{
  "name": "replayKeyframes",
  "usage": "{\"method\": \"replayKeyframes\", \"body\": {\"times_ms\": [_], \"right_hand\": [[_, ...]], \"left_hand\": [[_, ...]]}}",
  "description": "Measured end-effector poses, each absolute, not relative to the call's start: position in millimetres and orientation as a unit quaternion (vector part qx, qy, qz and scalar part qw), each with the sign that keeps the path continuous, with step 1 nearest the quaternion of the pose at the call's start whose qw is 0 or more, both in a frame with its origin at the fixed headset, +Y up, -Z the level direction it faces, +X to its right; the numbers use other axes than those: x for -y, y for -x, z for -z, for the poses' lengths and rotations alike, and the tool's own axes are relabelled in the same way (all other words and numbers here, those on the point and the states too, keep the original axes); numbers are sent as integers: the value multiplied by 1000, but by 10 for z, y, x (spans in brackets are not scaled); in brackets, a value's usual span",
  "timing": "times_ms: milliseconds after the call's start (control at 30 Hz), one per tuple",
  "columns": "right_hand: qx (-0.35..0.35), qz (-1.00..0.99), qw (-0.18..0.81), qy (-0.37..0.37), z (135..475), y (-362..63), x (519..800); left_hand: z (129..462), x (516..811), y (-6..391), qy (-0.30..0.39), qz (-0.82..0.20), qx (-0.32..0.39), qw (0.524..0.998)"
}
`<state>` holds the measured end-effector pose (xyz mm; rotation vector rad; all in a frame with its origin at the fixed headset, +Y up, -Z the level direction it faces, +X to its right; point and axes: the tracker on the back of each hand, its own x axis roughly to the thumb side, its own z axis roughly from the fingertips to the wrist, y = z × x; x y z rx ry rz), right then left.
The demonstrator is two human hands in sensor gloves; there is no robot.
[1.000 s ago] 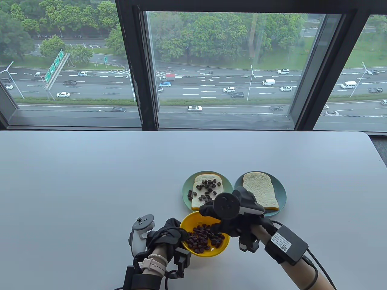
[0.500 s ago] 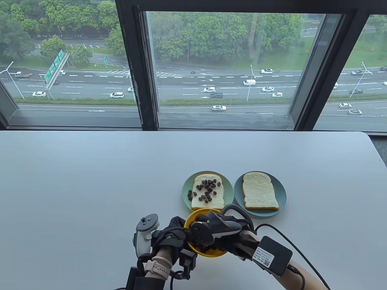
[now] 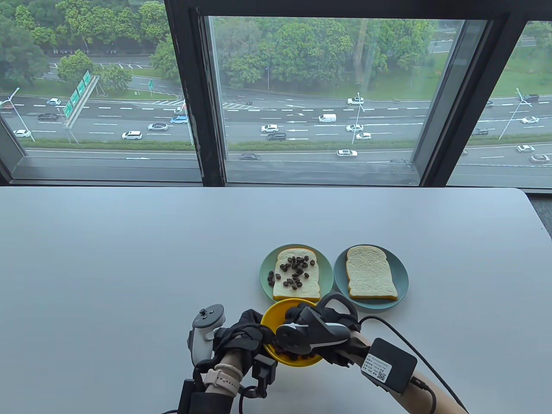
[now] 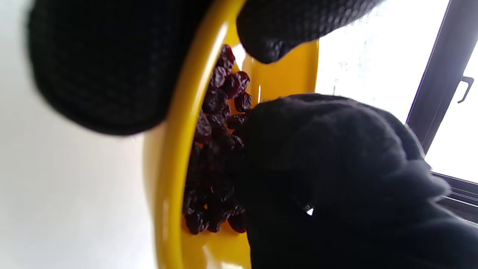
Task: Sprinkle cranberries onto toast
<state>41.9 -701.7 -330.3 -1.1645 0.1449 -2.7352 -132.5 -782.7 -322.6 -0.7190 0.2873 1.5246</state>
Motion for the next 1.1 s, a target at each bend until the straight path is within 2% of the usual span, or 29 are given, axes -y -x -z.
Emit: {"method": "replayKeyframes", "body": {"times_ms": [167, 300, 400, 667, 867, 1033, 1100], "right_hand": [[-51, 929, 33, 364, 3421, -525, 6781], [-29, 949, 2, 314, 3715, -556, 6690], [-12, 956, 6, 293, 3947, -546, 6776], [44, 982, 10, 185, 4553, -657, 7266], [63, 984, -25, 164, 4641, -702, 7401], [106, 975, -34, 191, 4579, -729, 7364], [101, 974, -36, 198, 4533, -758, 7334]], "left_hand": [[3229, 7841, 1351, 328, -651, -131, 672], [3239, 7846, 1324, 352, -649, -112, 665], [3233, 7835, 1317, 349, -650, -110, 666], [3233, 7849, 1358, 352, -654, -114, 660], [3245, 7857, 1342, 357, -657, -111, 654], [3237, 7881, 1318, 363, -643, -112, 664], [3238, 7885, 1310, 364, -642, -113, 666]]}}
